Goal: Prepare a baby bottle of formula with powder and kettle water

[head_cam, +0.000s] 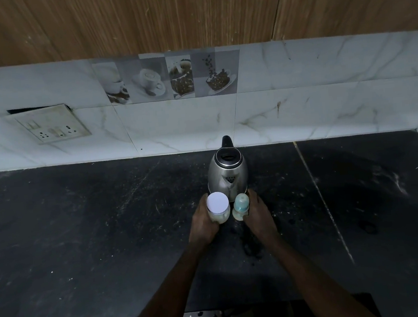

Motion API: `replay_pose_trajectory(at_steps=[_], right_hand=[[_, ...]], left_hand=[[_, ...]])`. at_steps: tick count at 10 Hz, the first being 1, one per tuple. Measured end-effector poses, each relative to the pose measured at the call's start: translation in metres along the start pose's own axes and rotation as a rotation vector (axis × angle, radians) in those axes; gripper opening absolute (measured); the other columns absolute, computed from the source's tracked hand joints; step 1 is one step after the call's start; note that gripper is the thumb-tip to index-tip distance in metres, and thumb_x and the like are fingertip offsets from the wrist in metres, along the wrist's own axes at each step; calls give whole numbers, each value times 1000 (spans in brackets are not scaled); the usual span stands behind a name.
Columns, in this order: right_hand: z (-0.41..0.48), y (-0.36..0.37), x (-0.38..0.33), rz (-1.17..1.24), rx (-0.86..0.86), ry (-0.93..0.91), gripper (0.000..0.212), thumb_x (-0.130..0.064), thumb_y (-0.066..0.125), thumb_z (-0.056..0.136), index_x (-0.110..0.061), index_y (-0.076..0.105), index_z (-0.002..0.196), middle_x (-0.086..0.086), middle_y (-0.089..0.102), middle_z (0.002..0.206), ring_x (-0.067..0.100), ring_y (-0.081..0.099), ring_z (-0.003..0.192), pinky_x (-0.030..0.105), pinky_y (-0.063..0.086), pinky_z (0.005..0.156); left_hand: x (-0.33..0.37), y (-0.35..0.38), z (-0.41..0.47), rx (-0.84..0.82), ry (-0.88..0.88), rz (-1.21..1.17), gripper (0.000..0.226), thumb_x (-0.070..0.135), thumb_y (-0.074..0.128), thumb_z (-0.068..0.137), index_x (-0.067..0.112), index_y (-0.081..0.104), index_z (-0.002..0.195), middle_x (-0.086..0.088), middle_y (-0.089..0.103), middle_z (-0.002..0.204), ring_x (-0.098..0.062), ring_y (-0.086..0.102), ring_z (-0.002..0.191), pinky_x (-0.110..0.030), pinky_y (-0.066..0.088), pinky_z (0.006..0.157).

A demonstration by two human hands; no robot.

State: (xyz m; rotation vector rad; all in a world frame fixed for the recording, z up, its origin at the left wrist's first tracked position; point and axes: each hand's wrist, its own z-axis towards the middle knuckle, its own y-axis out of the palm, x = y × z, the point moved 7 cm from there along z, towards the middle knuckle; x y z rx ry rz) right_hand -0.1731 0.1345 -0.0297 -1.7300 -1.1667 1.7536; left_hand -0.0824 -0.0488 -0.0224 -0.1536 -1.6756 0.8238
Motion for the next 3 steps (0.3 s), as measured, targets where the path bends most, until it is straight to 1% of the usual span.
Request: replay_pose_trajectory(at_steps=[1, 2, 3], right_hand=[[-6, -7, 3, -24, 31, -8, 78, -1, 70, 86, -9, 37, 156, 21, 56, 144, 40, 56, 131, 46, 49, 103], [-19, -24, 0, -52, 35, 4, 73, 1, 59, 90, -7, 33, 159, 23, 51, 148, 40, 53, 135, 47, 46, 107], [-26, -32, 5, -73, 48, 0, 79, 3, 59, 88, -8, 30, 160, 21, 48, 153, 37, 52, 138, 45, 46, 110]], left_hand=[[-12, 5, 2, 18, -21, 82, 85, 3, 72, 81, 5, 35, 158, -16, 44, 160, -33, 39, 150, -39, 27, 125], [-11, -1, 1, 126, 28, 235, 90, -5, 68, 72, 3, 36, 156, -17, 45, 160, -34, 31, 154, -54, 15, 128], [-7, -9, 1, 243, 81, 270, 87, -9, 67, 69, 1, 42, 151, -18, 50, 155, -36, 36, 151, -56, 19, 127]])
